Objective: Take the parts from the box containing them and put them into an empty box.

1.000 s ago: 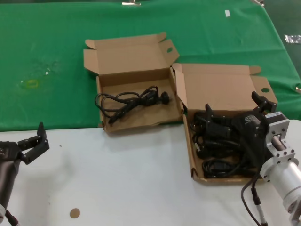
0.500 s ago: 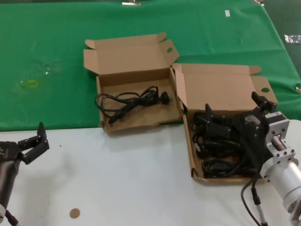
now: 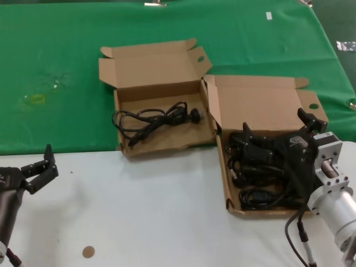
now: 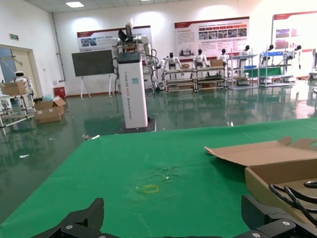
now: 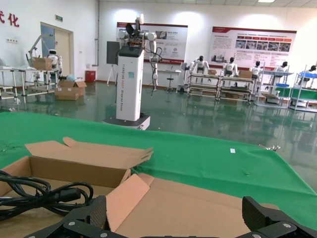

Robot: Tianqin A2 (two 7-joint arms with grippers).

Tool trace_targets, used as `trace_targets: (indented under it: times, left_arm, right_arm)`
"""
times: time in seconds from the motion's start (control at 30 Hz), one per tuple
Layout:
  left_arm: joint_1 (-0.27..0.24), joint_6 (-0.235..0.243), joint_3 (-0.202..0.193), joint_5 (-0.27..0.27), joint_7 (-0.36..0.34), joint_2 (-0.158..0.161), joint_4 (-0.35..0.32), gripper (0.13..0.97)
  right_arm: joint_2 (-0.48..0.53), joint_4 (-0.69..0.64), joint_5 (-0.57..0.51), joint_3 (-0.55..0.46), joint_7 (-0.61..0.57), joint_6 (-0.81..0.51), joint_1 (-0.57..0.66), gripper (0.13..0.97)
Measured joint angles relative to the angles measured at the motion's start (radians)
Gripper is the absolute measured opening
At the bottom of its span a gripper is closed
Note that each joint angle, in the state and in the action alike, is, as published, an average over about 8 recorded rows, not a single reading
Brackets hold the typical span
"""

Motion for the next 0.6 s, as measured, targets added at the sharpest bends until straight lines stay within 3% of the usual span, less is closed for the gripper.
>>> trace_targets:
  times: [0.6]
  left_arm:
    - [0.000, 0.000, 0.000, 0.000, 0.000, 0.000, 0.000, 0.966]
  right_arm:
    - [0.000, 0.000, 0.000, 0.000, 0.000, 0.000, 0.000, 0.966]
